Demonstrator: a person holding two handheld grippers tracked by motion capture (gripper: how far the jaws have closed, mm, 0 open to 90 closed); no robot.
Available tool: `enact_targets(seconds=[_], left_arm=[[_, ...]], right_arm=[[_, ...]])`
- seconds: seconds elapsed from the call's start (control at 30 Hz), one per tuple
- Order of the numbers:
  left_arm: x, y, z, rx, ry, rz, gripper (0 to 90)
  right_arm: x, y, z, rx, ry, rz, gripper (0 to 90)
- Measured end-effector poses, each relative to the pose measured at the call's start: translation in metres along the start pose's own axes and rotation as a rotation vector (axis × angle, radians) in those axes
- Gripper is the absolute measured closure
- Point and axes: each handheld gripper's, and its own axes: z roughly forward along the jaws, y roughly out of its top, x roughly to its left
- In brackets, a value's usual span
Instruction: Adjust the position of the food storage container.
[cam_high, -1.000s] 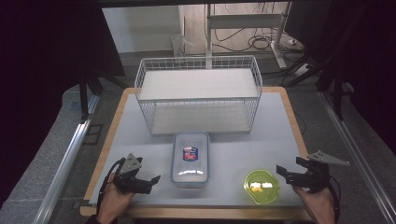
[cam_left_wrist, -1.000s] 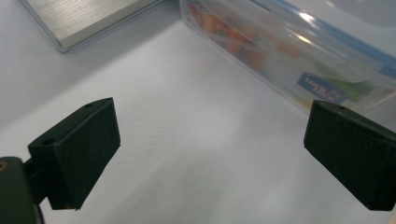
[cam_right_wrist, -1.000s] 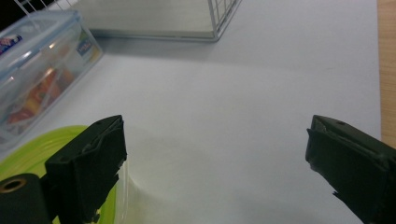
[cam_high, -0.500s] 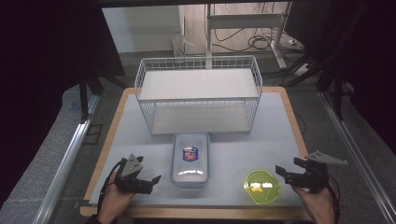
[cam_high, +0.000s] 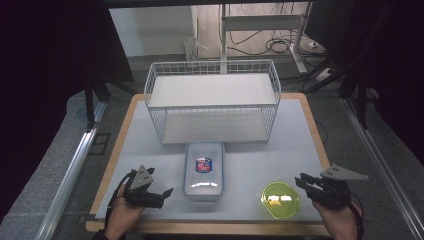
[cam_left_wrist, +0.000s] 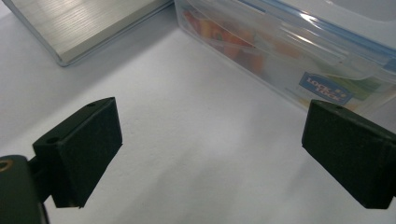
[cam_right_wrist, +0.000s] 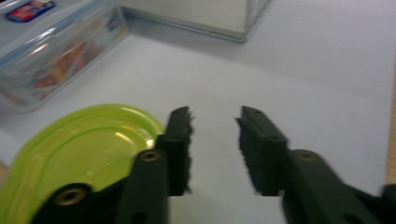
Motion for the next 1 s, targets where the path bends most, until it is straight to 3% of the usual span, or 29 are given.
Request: enact_targets(seconds=[0.03, 0.07, 0.17, 0.3, 0.43, 1.0], left_arm=[[0.000, 0.000, 0.000, 0.000, -0.002, -0.001, 4.9], [0.000, 0.000, 0.000, 0.000, -0.003, -0.003, 5.0], [0.000, 0.000, 0.000, 0.003, -0.006, -0.005, 5.0], [0.000, 0.000, 0.000, 0.002, -0.005, -0.004, 5.1], [0.000, 0.000, 0.000, 0.002, -0.004, -0.008, 5.2], [0.000, -0.001, 0.002, 0.020, -0.003, -0.003, 5.4]], right_arm=[[0.000, 0.000, 0.000, 0.000, 0.000, 0.000, 75.6], [0.008, 0.003, -0.001, 0.004, 0.030, -0.041, 84.1], [0.015, 0.004, -0.001, 0.013, 0.061, -0.064, 89.4], [0.030, 0.006, -0.002, 0.033, 0.101, -0.094, 89.8], [0.047, 0.002, -0.003, 0.054, 0.172, -0.117, 89.8], [0.076, -0.016, -0.008, 0.113, 0.309, -0.149, 89.9]])
